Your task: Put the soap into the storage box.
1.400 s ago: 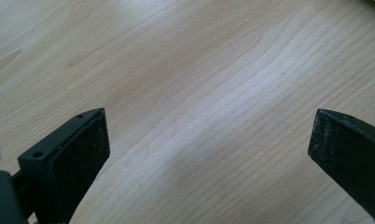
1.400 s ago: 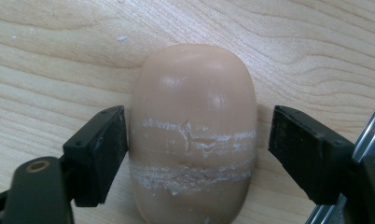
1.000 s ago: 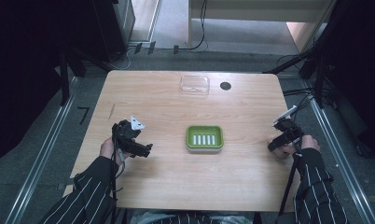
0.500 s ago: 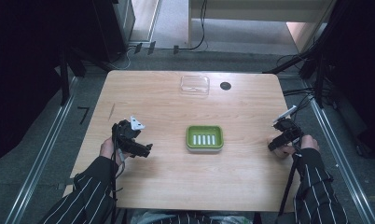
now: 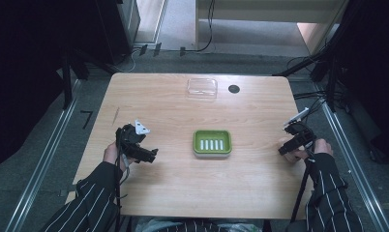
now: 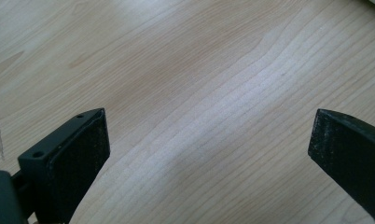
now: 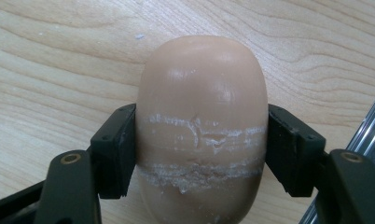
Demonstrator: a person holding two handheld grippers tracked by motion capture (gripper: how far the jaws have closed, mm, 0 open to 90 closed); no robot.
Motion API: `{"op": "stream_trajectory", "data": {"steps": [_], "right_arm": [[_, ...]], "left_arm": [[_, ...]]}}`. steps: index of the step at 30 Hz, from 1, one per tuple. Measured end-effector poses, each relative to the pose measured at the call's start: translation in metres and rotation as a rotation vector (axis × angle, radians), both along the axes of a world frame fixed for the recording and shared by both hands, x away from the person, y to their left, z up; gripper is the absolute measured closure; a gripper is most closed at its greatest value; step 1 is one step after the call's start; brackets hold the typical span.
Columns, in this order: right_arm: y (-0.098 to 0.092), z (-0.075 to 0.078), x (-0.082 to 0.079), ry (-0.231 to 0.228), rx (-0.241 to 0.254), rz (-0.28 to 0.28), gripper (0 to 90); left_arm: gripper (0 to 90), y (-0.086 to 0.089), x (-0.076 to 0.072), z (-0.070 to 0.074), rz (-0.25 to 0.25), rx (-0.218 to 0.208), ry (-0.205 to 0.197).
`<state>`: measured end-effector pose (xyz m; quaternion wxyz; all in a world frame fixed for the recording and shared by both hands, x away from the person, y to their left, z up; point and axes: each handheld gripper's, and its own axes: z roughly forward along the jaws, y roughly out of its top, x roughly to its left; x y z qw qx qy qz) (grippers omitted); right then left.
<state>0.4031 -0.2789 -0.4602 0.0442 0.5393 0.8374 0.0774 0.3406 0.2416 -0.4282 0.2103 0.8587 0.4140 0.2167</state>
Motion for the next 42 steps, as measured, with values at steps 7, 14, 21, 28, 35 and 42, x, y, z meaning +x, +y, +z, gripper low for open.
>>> {"op": "stream_trajectory", "data": {"steps": [7, 14, 21, 28, 35, 42], "right_arm": [[0.006, 0.004, -0.001, -0.011, 0.017, 0.030, 33.7], [0.012, 0.010, -0.002, -0.028, 0.017, 0.055, 33.7], [0.020, 0.018, -0.002, -0.046, 0.029, 0.086, 33.7], [0.028, 0.024, -0.002, -0.058, 0.034, 0.107, 33.7], [0.035, 0.029, -0.001, -0.068, 0.041, 0.136, 33.7], [0.044, 0.036, -0.001, -0.084, 0.049, 0.156, 33.8]], "left_arm": [[0.0, 0.000, 0.000, 0.000, 0.001, -0.002, 0.002], [0.0, 0.000, 0.000, -0.001, 0.000, -0.001, 0.004], [0.0, 0.000, 0.000, -0.001, 0.001, 0.000, 0.004], [0.0, 0.000, 0.000, -0.001, 0.002, 0.000, 0.003], [0.0, 0.000, 0.001, -0.001, 0.002, 0.003, 0.004], [0.0, 0.000, 0.000, -0.001, 0.002, 0.003, 0.003]]}}
